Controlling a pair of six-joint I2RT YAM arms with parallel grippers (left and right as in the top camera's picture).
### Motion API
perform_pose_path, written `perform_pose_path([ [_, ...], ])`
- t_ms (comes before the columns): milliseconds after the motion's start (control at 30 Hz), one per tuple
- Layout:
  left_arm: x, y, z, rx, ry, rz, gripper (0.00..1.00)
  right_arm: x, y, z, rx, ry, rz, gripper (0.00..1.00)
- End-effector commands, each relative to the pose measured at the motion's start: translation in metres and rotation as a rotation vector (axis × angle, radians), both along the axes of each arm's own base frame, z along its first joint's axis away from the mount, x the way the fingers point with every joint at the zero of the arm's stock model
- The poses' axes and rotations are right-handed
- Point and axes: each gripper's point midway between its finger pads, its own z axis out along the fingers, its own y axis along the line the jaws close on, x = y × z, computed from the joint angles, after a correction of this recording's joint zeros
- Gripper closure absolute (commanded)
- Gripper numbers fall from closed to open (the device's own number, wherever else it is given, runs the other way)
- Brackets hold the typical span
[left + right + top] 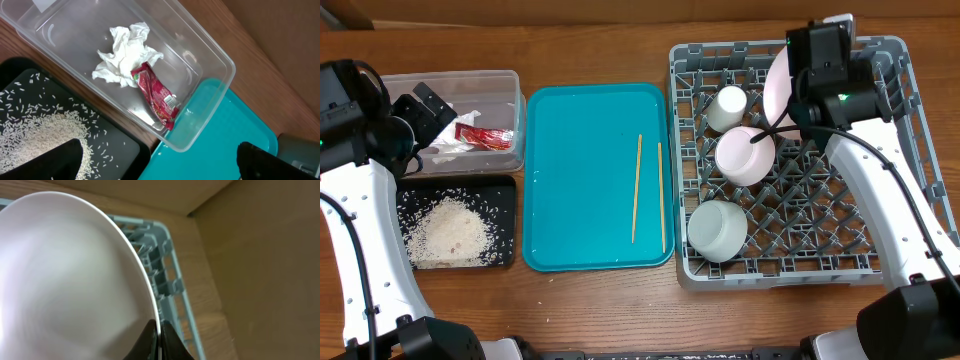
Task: Sort waste into correct bins and load items into the dishwasher
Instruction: 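Release the plate and swing the right gripper back toward the teal tray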
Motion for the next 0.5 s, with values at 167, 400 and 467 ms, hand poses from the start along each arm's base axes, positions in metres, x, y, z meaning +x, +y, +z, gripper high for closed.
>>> perform_pose_path([
  [167, 0.004, 0.002, 0.009, -0.004, -0.026, 0.010, 0.00, 0.012, -0.001, -0.015, -0.153, 0.137, 0.080, 0.96],
  [400, 0.004, 0.002, 0.009, -0.004, -0.026, 0.010, 0.00, 0.018, 0.002, -0.035, -0.150, 0.182, 0.093, 0.96],
  [467, 0.004, 0.002, 0.009, -0.004, -0.026, 0.010, 0.00, 0.019, 0.006, -0.039, -0.125, 0.187, 0.115, 0.95],
])
